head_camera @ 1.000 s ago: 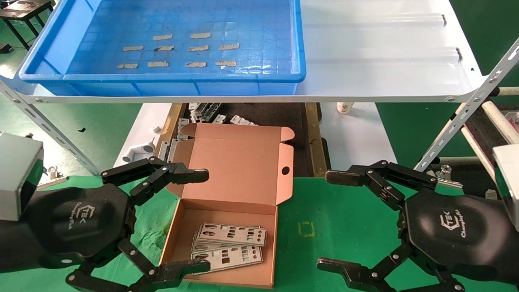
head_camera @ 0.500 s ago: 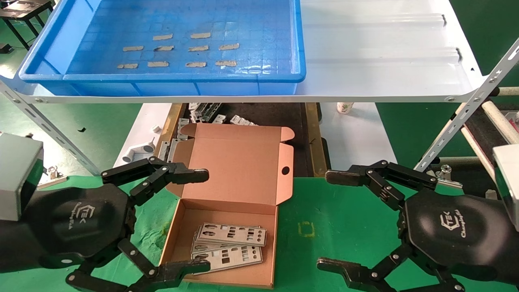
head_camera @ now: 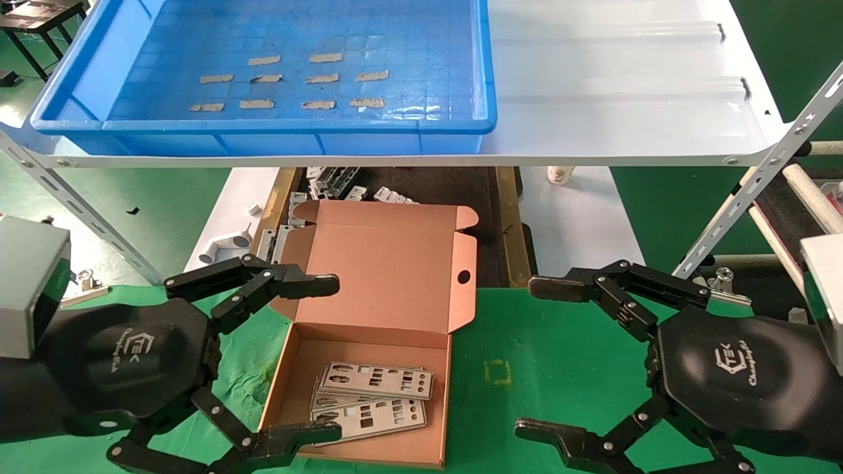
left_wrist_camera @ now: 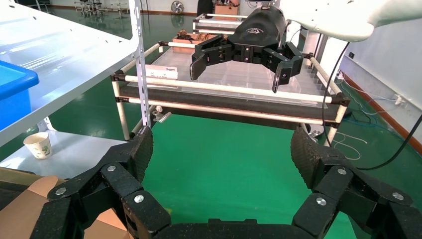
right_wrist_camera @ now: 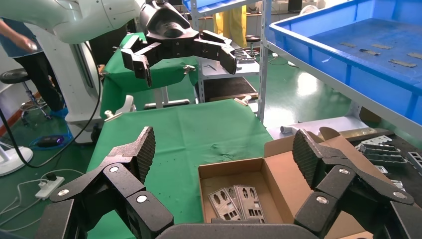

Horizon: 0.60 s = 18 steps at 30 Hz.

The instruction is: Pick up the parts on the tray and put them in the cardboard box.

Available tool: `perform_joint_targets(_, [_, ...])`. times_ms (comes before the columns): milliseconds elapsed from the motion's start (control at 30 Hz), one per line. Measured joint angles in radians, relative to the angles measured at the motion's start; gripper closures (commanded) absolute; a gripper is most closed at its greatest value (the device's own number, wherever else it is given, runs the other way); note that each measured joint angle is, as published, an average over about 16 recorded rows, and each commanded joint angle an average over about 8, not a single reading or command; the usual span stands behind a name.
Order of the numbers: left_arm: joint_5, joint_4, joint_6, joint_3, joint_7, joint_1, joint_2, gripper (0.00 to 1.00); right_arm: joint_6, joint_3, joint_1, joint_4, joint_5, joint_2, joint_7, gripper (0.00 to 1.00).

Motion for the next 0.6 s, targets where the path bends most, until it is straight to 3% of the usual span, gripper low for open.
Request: perform_joint_targets(600, [0.000, 0.000, 0.000, 0.000, 0.000, 0.000, 0.000, 0.00, 0.000, 0.000, 0.000, 0.000, 0.000, 0.000, 0.000, 0.00])
